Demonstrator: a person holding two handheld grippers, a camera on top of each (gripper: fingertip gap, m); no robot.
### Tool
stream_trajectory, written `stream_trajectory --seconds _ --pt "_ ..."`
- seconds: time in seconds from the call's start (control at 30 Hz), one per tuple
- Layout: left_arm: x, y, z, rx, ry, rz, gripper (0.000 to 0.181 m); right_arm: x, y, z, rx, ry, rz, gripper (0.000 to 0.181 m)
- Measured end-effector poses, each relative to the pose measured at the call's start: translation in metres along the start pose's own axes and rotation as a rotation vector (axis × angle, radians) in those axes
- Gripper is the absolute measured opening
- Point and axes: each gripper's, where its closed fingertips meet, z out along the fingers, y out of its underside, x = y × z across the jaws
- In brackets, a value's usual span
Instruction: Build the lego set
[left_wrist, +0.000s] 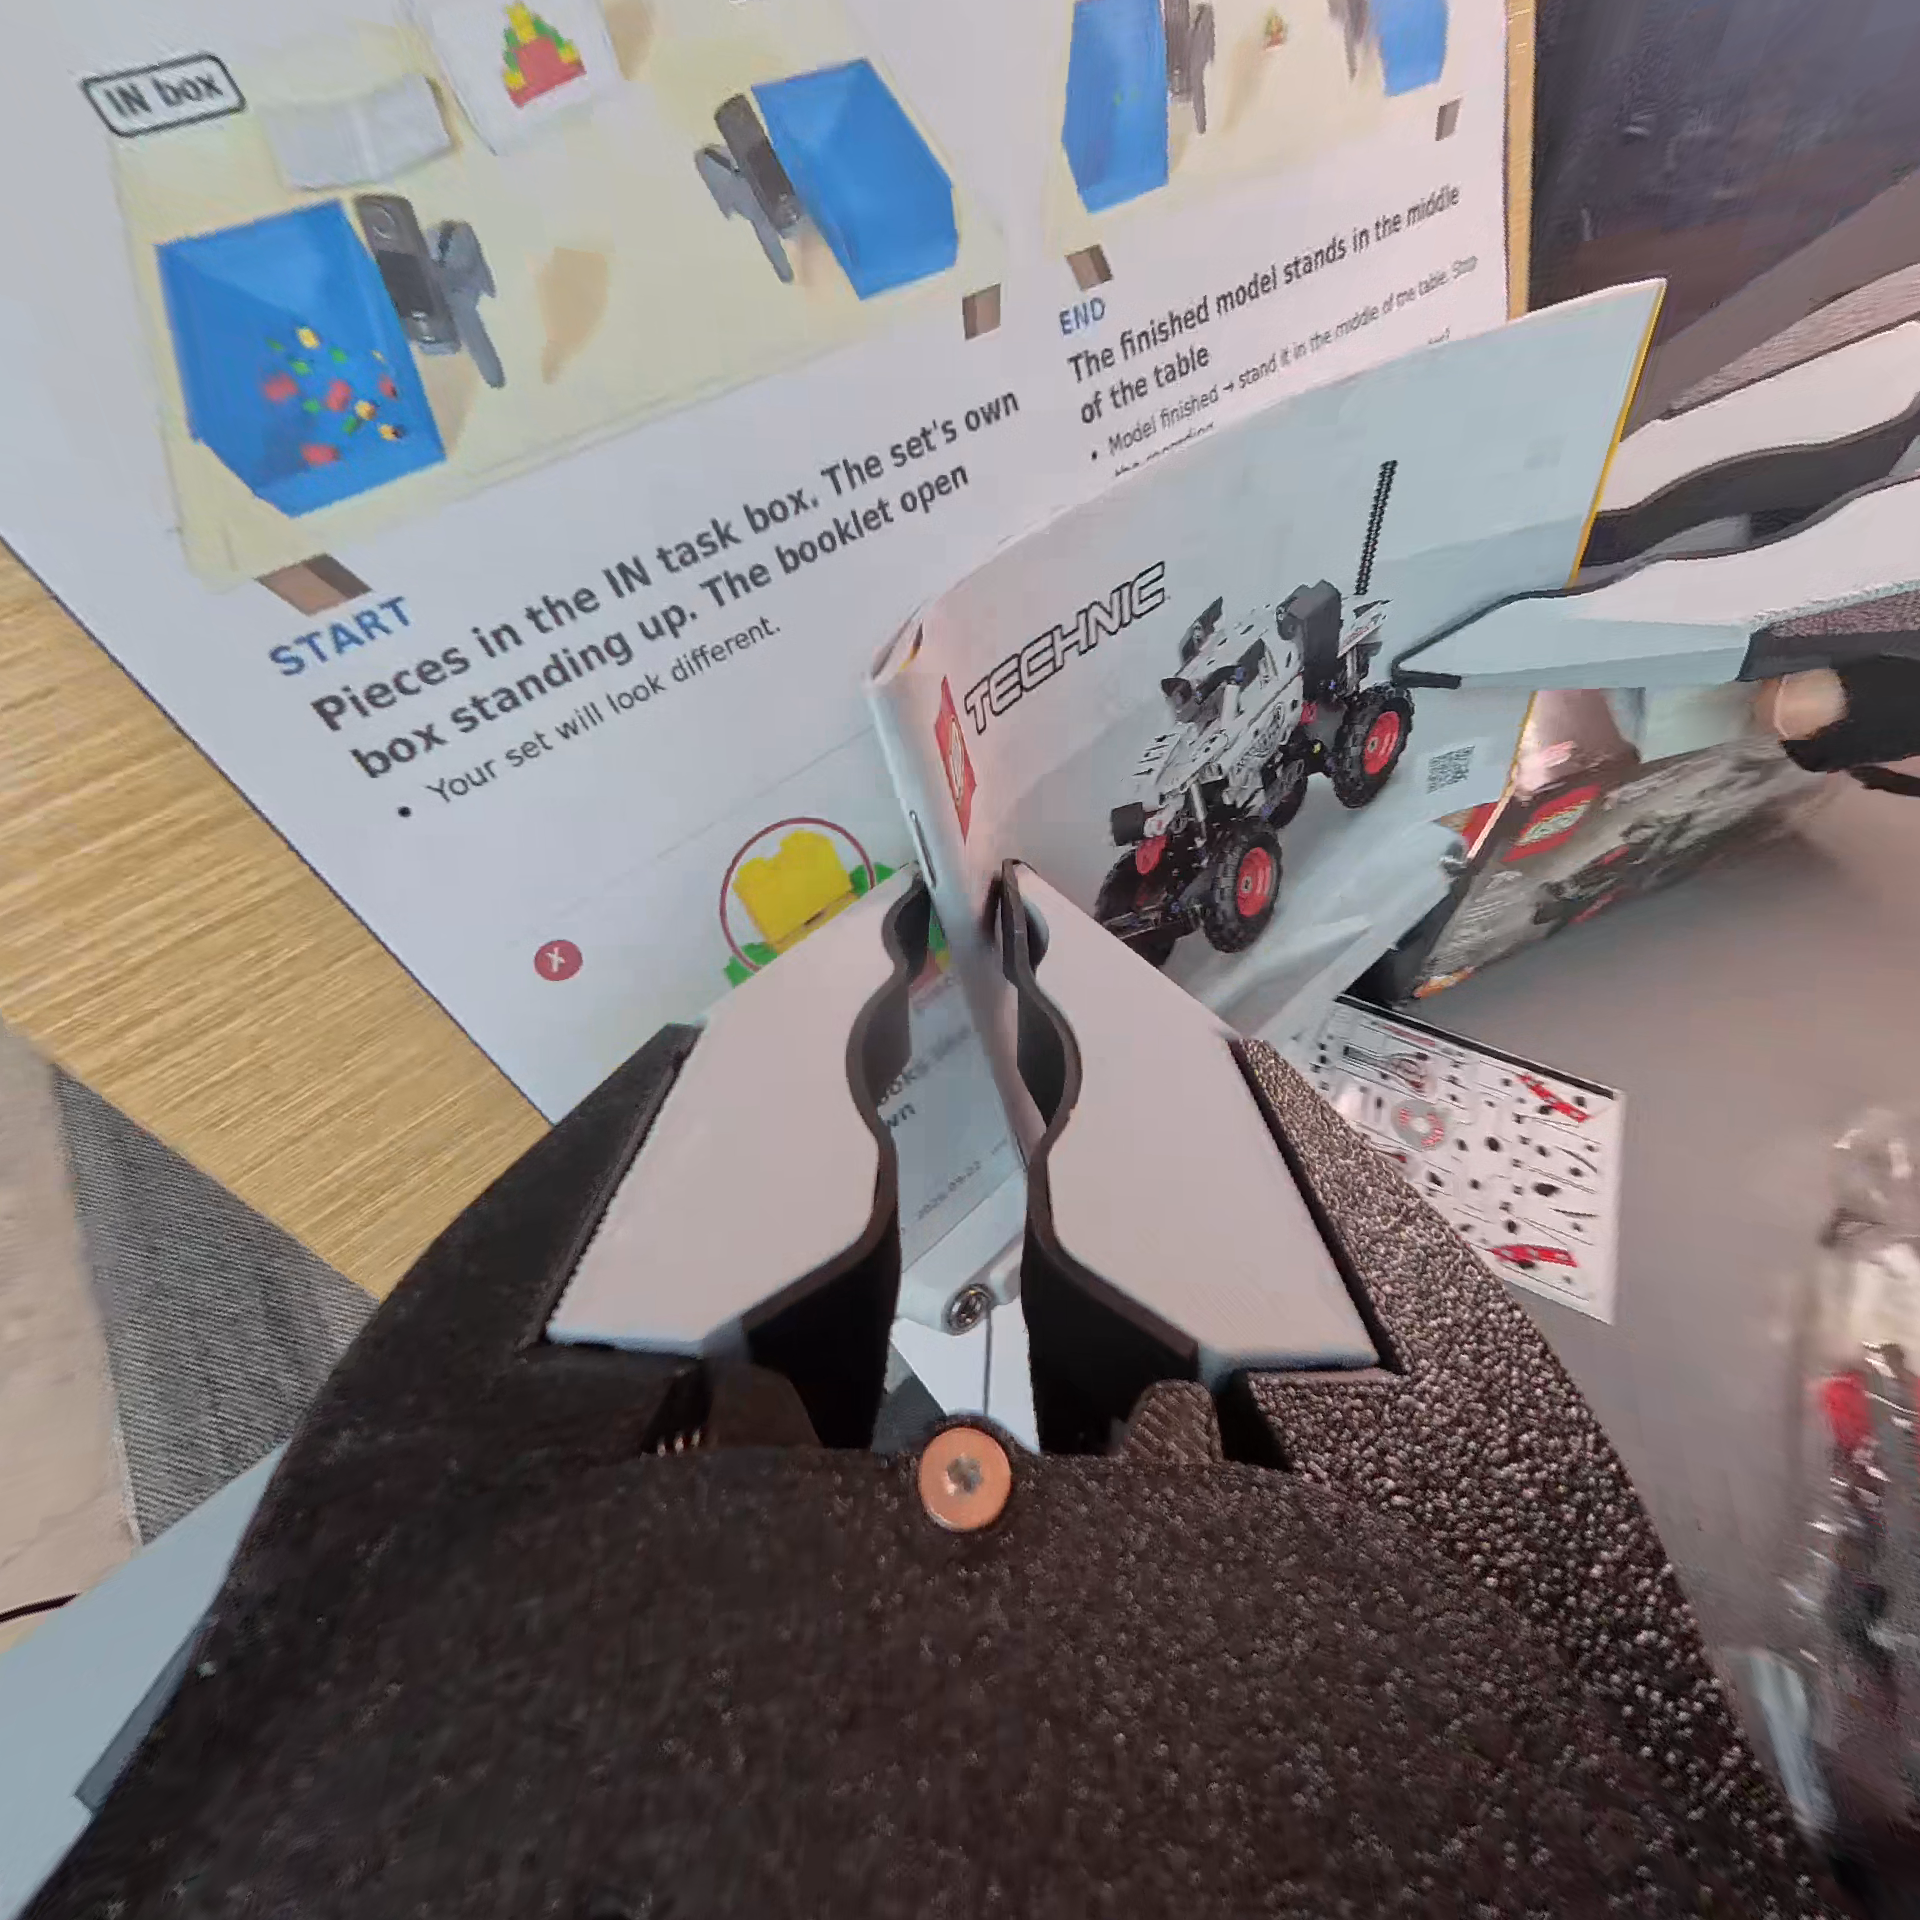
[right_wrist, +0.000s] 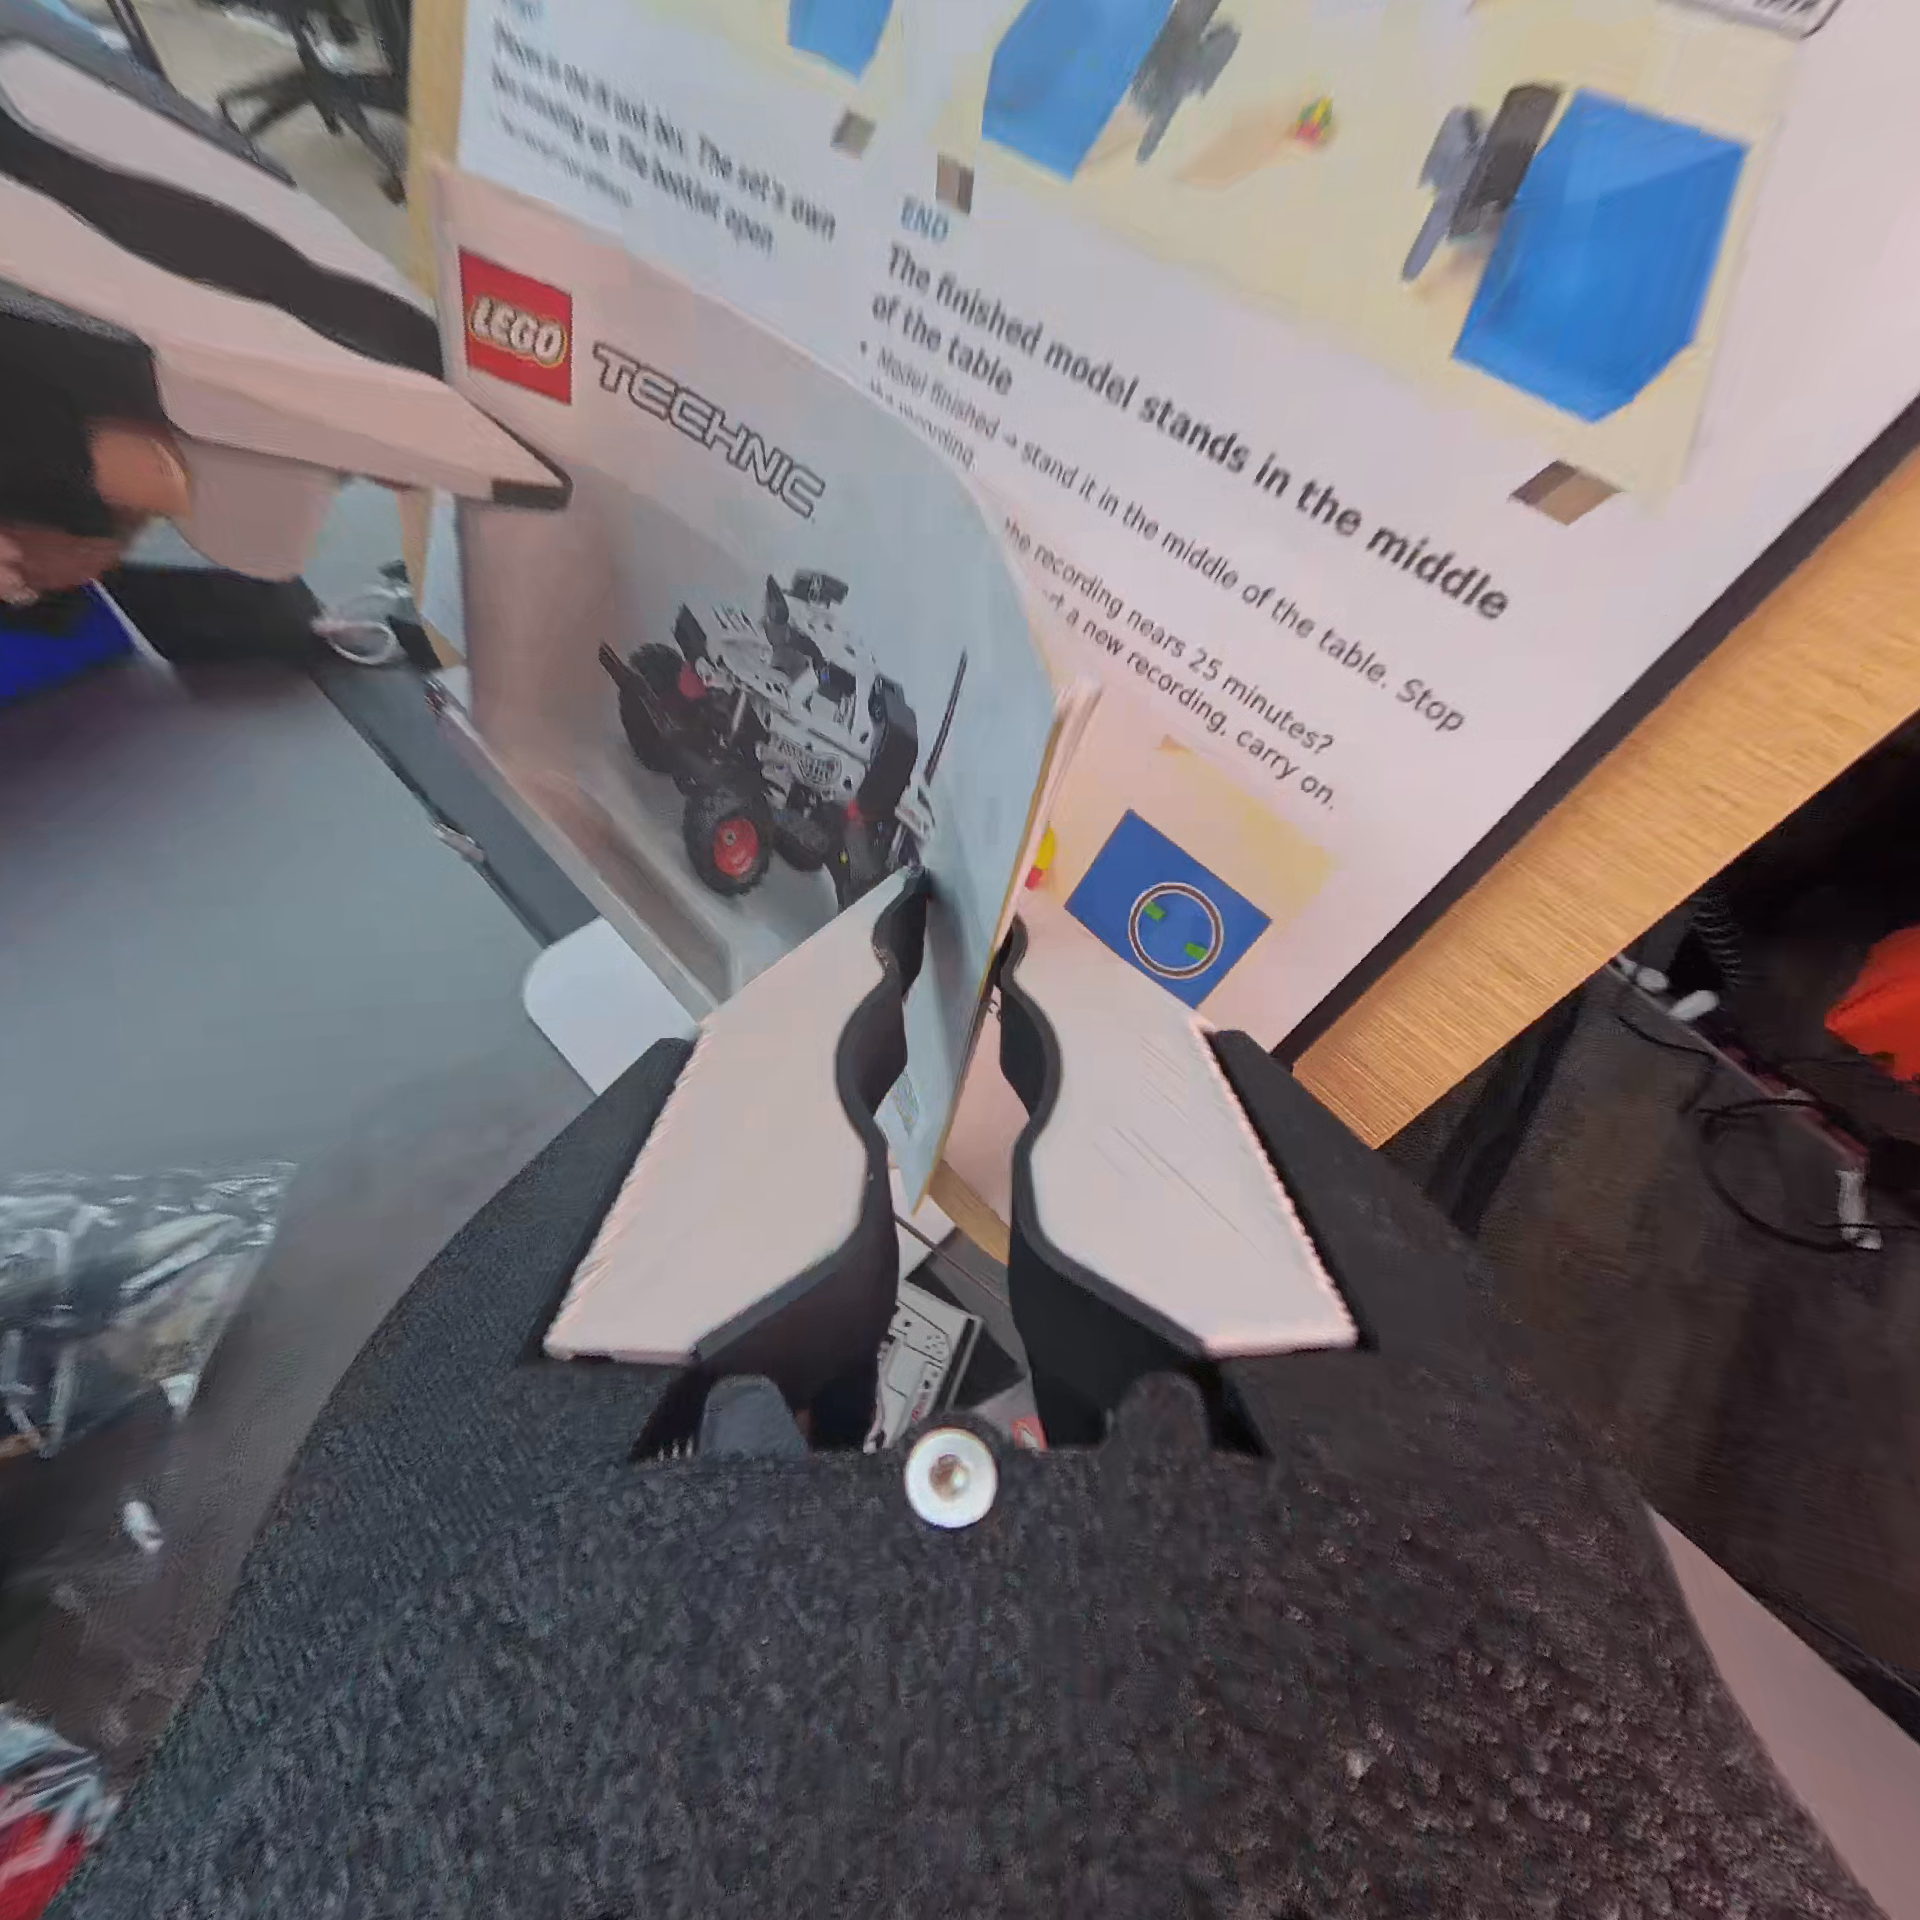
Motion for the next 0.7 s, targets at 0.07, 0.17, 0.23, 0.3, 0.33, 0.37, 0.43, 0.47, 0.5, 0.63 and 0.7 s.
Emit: stream_trajectory --seconds 0.07,0.17,0.23,0.3,0.33,0.37,0.43,0.47,0.5,0.63,0.7 --pt "-0.004 0.001 0.002 0.069 -0.047 0.067 0.014 0.004 0.007 0.005 0.018 0.066 -0.106 0.013" --pt "-0.007 0.003 -0.001 0.103 -0.091 0.157 0.019 0.004 0.006 0.000 0.056 0.096 -0.116 0.020" --pt "-0.011 0.004 -0.003 0.099 -0.125 0.215 0.020 0.008 0.008 -0.006 0.063 0.117 -0.089 0.025" --pt "-0.015 0.005 -0.006 0.105 -0.148 0.237 0.022 0.016 0.011 -0.014 0.070 0.156 -0.075 0.024" --pt "-0.016 0.006 -0.007 0.107 -0.147 0.236 0.023 0.018 0.013 -0.016 0.073 0.157 -0.063 0.022" --pt "-0.016 0.007 -0.008 0.110 -0.147 0.235 0.024 0.016 0.015 -0.017 0.073 0.138 -0.051 0.019" --pt "-0.018 0.009 -0.009 0.104 -0.175 0.251 0.027 0.010 0.022 -0.013 0.050 0.107 -0.060 0.014" --pt "-0.018 0.009 -0.010 0.104 -0.187 0.259 0.028 0.009 0.026 -0.009 0.029 0.115 -0.082 0.013" --pt "-0.017 0.009 -0.011 0.113 -0.191 0.262 0.029 0.009 0.030 -0.006 0.009 0.132 -0.101 0.012" --pt "-0.007 0.006 -0.027 0.169 -0.180 0.247 0.028 0.009 0.029 -0.008 0.020 0.194 -0.104 0.011" --pt "-0.001 0.011 -0.041 0.174 -0.160 0.227 0.028 0.004 0.024 -0.020 0.087 0.199 -0.068 0.015"
